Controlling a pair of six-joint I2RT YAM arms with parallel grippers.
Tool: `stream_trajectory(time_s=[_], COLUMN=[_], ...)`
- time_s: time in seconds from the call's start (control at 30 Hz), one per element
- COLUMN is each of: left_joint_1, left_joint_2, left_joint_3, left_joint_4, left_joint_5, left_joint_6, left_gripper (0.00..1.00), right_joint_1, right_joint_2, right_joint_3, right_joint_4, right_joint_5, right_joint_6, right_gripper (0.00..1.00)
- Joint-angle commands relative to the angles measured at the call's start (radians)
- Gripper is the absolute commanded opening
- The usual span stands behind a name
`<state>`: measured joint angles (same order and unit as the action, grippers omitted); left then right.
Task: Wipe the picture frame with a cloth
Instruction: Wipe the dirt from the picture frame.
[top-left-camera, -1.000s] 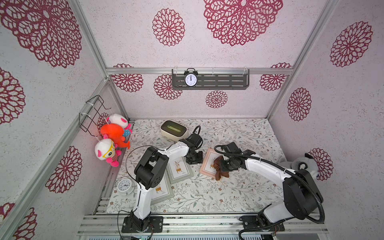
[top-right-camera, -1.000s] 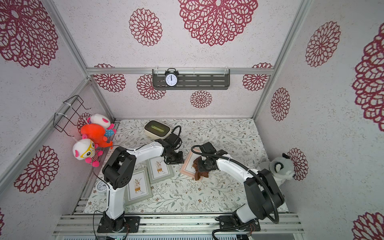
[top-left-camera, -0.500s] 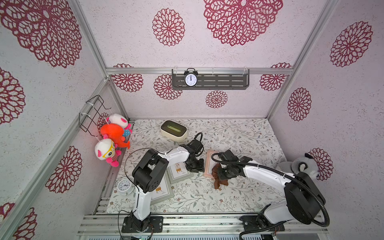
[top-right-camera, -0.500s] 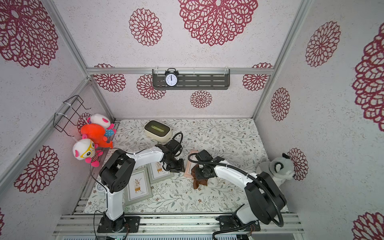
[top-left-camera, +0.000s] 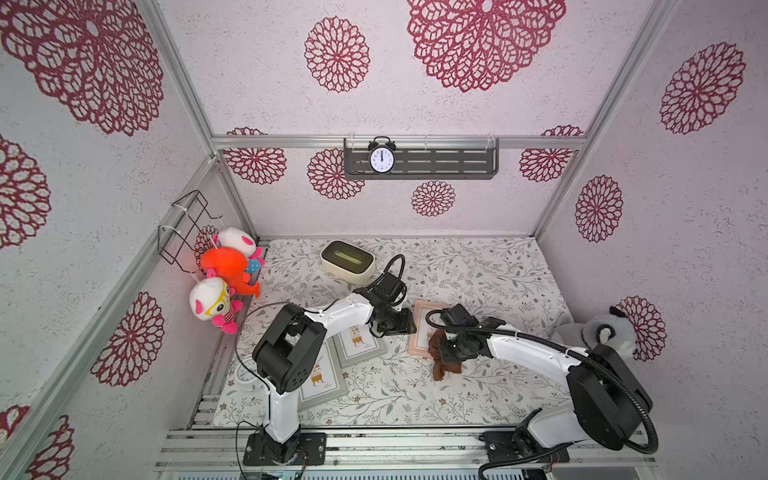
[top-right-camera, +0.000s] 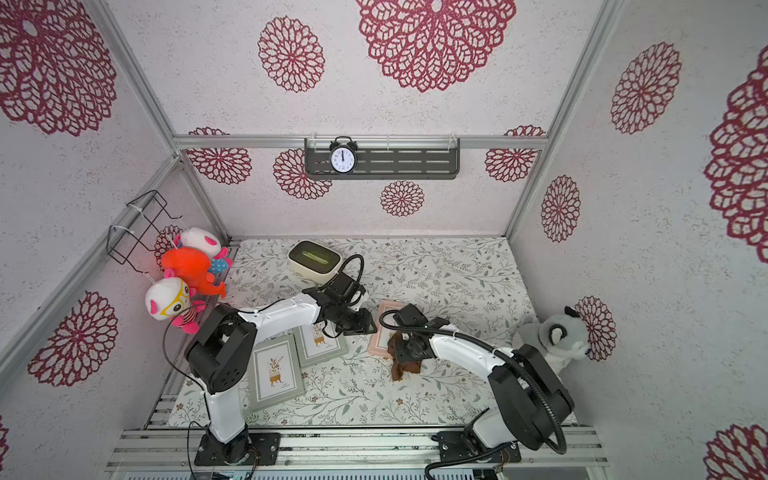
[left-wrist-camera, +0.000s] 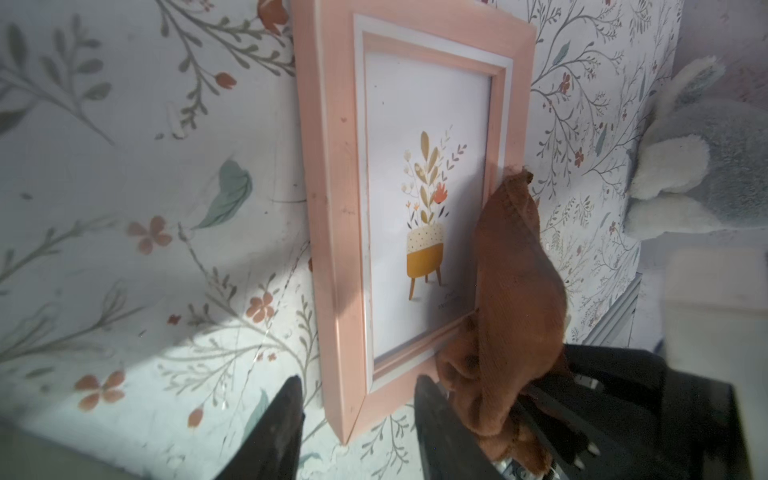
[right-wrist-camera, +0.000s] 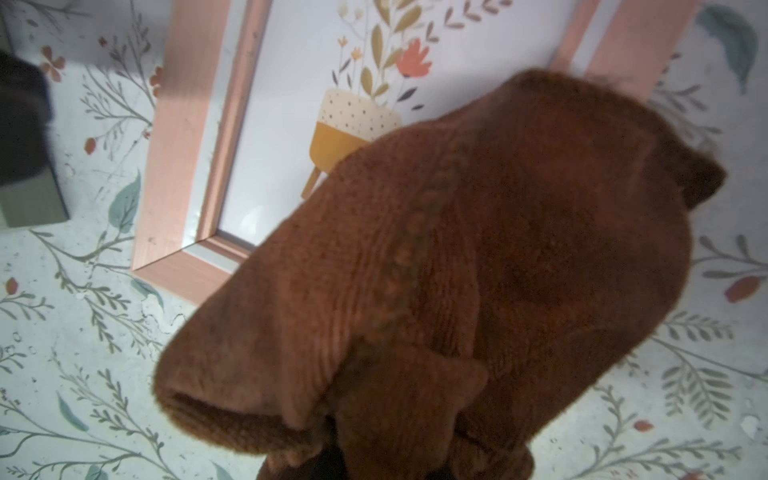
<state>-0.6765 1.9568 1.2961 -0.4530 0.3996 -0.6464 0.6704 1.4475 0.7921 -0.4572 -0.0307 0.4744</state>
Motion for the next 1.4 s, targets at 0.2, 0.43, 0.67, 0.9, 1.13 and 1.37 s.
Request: stream_trajectory(time_s=[0.2, 0.43, 0.67, 0.9, 1.13, 1.37], left_joint_1=[-0.005, -0.013, -0.014, -0.013, -0.013, -0.013], left_joint_2=[0.139, 0.146, 0.16, 0.173, 0.18, 0.186], left_joint_3=[0.054, 0.046, 0.068, 0.084, 0.088, 0.1], left_joint_4=[0.01, -0.009, -0.056, -0.098, -0.11, -0.116], left_joint_5=[-0.013, -0.003, -0.034, -0.06, -0.067, -0.062], left_joint_6=[0.014, 0.015, 0.016, 0.028, 0.033, 0.035], left_gripper=[0.31, 0.26, 0.24, 0.22, 0.22, 0.22], right_joint_1=[0.0, 0.054, 0.1, 0.062, -0.016, 0.021], right_joint_2=[0.054, 0.085, 0.154, 0.044, -0.078, 0.003], right_joint_3=[-0.049, -0.002, 0.014, -0.067, -0.126, -0.075], right_joint_4=[0.079, 0.144, 0.162, 0.016, -0.078, 0.034], right_joint_5=[-0.03, -0.075, -0.071, 0.019, 0.046, -0.022], right_joint_6=[0.029, 0.062, 0.084, 0.063, 0.045, 0.068], right_gripper=[0.0, 0.0, 0.0, 0.0, 0.0, 0.0])
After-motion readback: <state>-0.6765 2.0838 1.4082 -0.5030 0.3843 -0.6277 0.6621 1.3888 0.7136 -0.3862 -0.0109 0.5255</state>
